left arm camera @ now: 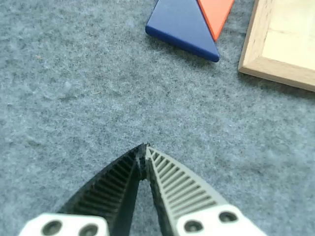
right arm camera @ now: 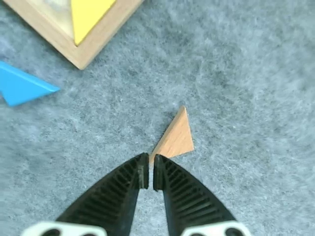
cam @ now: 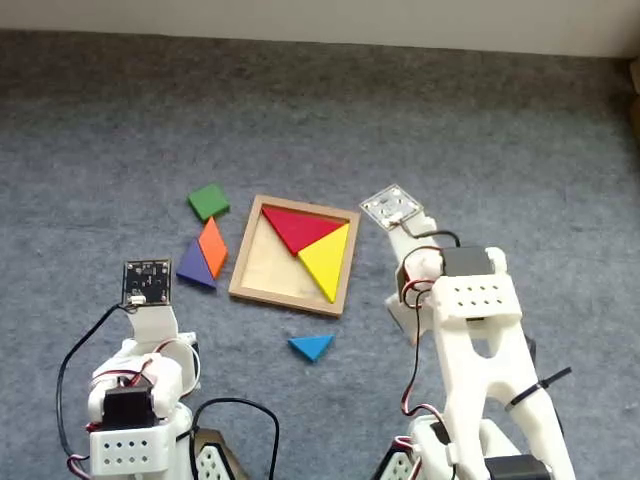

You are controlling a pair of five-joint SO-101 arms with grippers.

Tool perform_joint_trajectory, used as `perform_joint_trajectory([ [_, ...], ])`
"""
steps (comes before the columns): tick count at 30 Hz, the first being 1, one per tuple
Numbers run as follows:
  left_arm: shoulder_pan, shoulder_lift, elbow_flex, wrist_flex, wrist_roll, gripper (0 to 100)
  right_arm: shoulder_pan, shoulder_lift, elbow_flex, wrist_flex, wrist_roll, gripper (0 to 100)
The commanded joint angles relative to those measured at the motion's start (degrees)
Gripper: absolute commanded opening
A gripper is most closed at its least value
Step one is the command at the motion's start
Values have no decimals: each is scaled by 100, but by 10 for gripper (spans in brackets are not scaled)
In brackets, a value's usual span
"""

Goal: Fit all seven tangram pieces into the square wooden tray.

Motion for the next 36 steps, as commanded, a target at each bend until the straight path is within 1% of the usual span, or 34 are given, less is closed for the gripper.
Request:
perform_joint_trajectory([
  [1, -48, -75, 119, 26, -35, 7, -163, -189, -48, -251, -396, 34],
  [5, -48, -75, 119, 26, -35, 7, -505, -163, -84, -268, -844, 39],
  [8, -48, -75, 119, 26, -35, 7, -593, -163, -92, -268, -1064, 76],
  [10, -48, -75, 119, 26, -35, 7, -593, -163, -101, -268, -1081, 88],
  [36, -48, -75, 119, 26, -35, 7, -593, -154, -110, -268, -1073, 91],
])
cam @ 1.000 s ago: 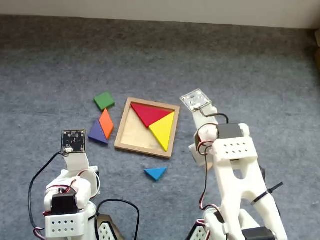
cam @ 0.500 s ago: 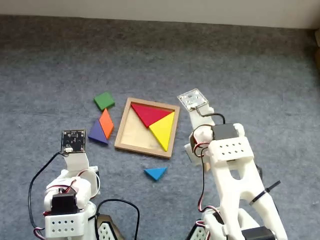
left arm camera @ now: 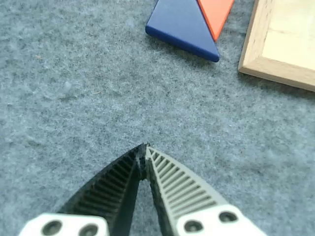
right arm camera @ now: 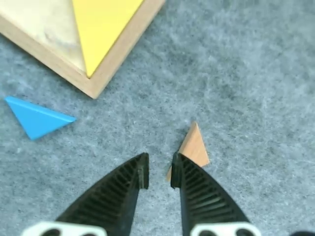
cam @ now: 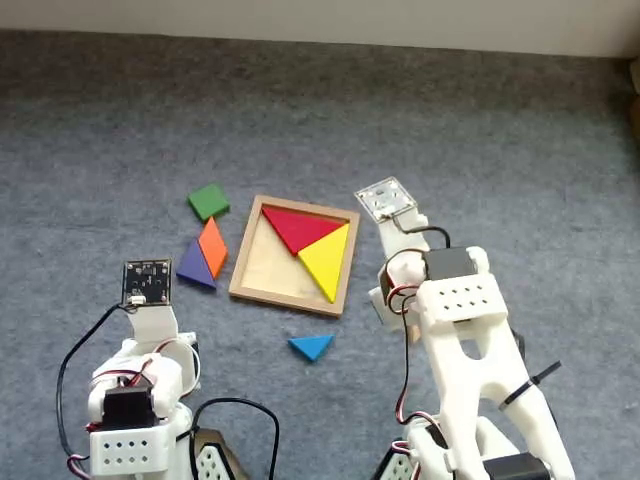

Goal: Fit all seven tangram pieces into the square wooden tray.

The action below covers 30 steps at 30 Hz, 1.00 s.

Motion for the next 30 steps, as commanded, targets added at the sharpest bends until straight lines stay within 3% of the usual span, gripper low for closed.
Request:
perform_joint_trajectory([
  [1, -48, -75, 119, 26, -35, 7, -75, -154, -110, -101, -62, 91],
  [12, -48, -75, 119, 26, -35, 7, -286, -84, -110, -48, -70, 91],
  [23, -48, -75, 119, 26, -35, 7, -224, 1455, -1235, 488, -88, 93],
  [30, -48, -75, 119, 26, -35, 7, -215, 1965, -1525, 479, -62, 164],
])
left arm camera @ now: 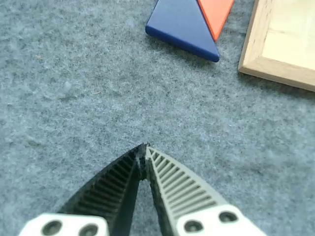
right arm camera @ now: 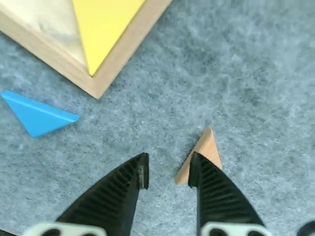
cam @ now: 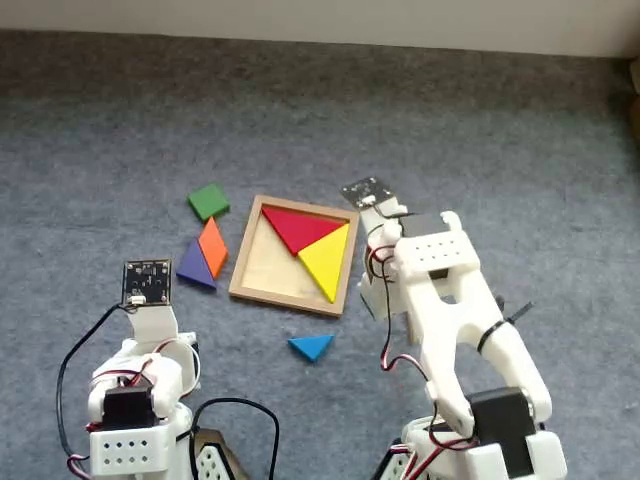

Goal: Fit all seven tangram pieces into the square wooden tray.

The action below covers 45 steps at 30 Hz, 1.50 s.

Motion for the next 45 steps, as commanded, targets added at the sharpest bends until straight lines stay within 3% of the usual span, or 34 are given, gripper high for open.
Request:
perform_joint_trajectory([
  [1, -48, -75, 119, 26, -35, 7, -4, 92, -382, 22, -9, 164],
  [8, -48, -75, 119, 26, -35, 7, 13, 356, -646, -4, 9, 164],
  [18, -48, -75, 119, 26, -35, 7, 655, 611, -602, -277, 484, 164],
  [31, -48, -75, 119, 26, -35, 7, 629, 567, -101, -989, 475, 164],
  [45, -48, -75, 119, 26, -35, 7, 655, 567, -31, -1033, 457, 164],
])
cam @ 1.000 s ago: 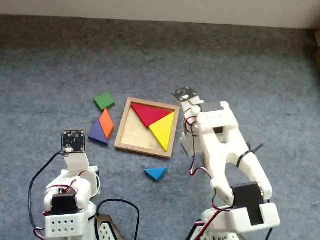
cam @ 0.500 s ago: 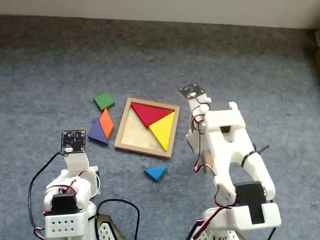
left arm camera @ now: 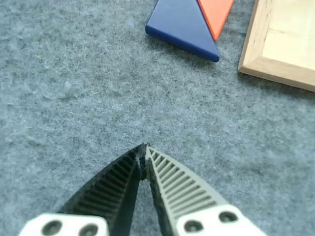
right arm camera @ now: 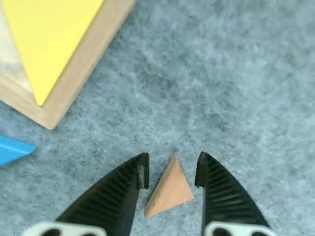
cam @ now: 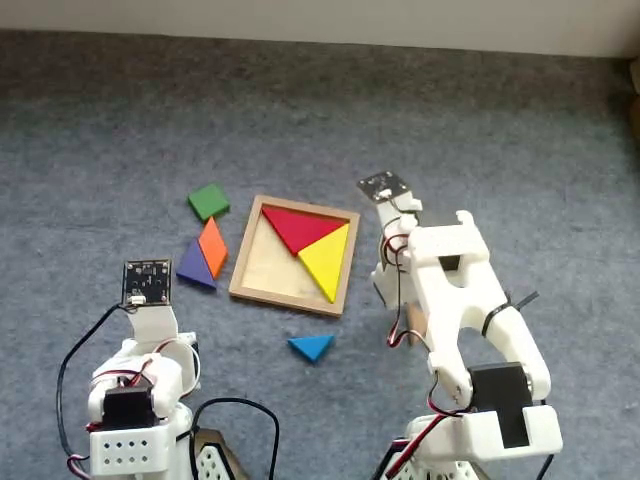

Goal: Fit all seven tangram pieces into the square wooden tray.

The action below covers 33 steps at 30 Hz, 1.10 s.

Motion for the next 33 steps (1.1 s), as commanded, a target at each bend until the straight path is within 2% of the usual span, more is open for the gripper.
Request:
perform_joint_trajectory([
  [1, -48, -75, 119, 26, -35, 7, 84, -84, -13, -48, 53, 164],
  [10, -48, -75, 119, 26, -35, 7, 338, -92, -13, -22, 53, 163],
  [22, -48, -75, 119, 26, -35, 7, 330, -119, -57, 242, 53, 163],
  [33, -48, -75, 119, 26, -35, 7, 303, -1323, 673, 127, 53, 166],
])
